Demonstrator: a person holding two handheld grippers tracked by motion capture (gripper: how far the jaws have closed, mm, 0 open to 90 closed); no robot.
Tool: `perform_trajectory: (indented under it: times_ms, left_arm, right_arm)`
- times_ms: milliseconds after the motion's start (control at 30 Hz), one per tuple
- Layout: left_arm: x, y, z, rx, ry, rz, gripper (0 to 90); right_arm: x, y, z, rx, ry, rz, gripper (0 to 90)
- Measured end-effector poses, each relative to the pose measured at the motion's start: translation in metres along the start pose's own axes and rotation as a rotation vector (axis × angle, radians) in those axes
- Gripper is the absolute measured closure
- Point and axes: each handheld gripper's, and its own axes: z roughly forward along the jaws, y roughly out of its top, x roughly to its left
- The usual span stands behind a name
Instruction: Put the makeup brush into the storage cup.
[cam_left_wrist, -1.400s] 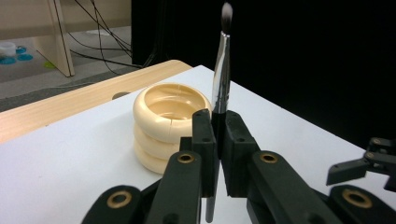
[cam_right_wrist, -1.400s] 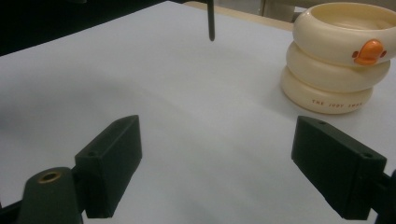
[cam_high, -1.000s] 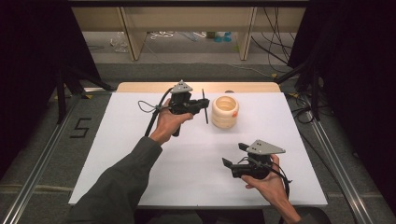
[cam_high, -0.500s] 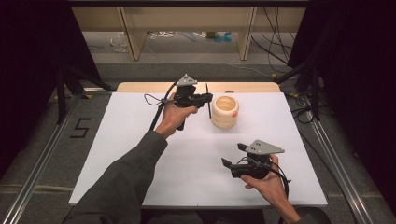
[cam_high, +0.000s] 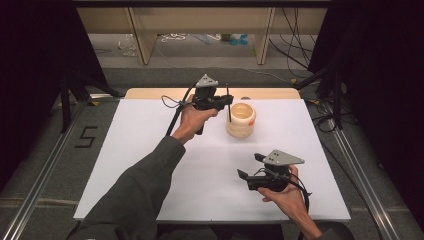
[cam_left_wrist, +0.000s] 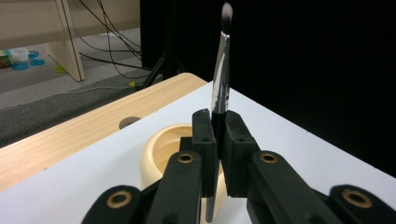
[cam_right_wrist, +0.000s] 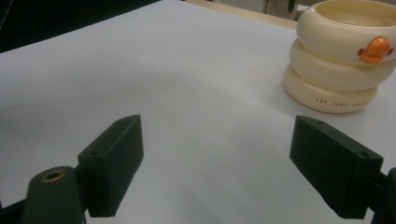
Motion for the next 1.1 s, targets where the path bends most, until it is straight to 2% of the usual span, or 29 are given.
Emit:
perform_trajectory:
  times_ms: [33, 167, 233, 333, 367, 433, 467, 533, 967, 1000, 1100]
  left_arm:
    - [0.000, 0.001, 0.001, 0.004, 0.011, 0.003, 84.9]
    - [0.000, 0.002, 0.005, 0.001, 0.010, -0.003, 84.9]
    - [0.000, 0.002, 0.006, -0.006, 0.019, -0.002, 84.9]
    - [0.002, 0.002, 0.009, -0.002, 0.023, -0.006, 84.9]
    - [0.003, 0.002, 0.010, -0.008, 0.024, -0.011, 84.9]
    - [0.003, 0.002, 0.011, -0.010, 0.031, -0.007, 84.9]
    - [0.003, 0.002, 0.012, -0.009, 0.030, -0.010, 84.9]
    - [0.005, 0.002, 0.013, -0.012, 0.031, -0.014, 84.9]
    - [0.006, 0.007, 0.020, -0.015, 0.051, -0.026, 84.9]
    - [0.006, 0.007, 0.021, -0.026, 0.050, -0.035, 84.9]
    - [0.005, 0.010, 0.023, -0.029, 0.051, -0.030, 84.9]
  right_arm:
    - [0.000, 0.000, 0.000, -0.001, 0.000, 0.000, 18.2]
    - [0.000, 0.000, -0.001, 0.007, -0.011, -0.001, 18.1]
    - [0.000, 0.000, 0.001, -0.024, 0.000, 0.001, 18.1]
    - [0.000, 0.000, -0.001, 0.008, -0.010, -0.002, 18.1]
    - [0.000, 0.000, 0.001, -0.016, 0.002, 0.001, 18.1]
    - [0.000, 0.000, -0.001, 0.002, -0.010, -0.002, 18.1]
    - [0.000, 0.000, 0.001, -0.023, 0.000, 0.000, 18.2]
    - [0.000, 0.000, 0.000, -0.003, 0.001, -0.001, 18.2]
    - [0.000, 0.000, 0.000, -0.002, 0.003, -0.007, 18.4]
    - [0.000, 0.000, 0.000, -0.002, 0.003, -0.006, 18.4]
    - [0.000, 0.000, 0.001, -0.003, -0.002, -0.006, 18.4]
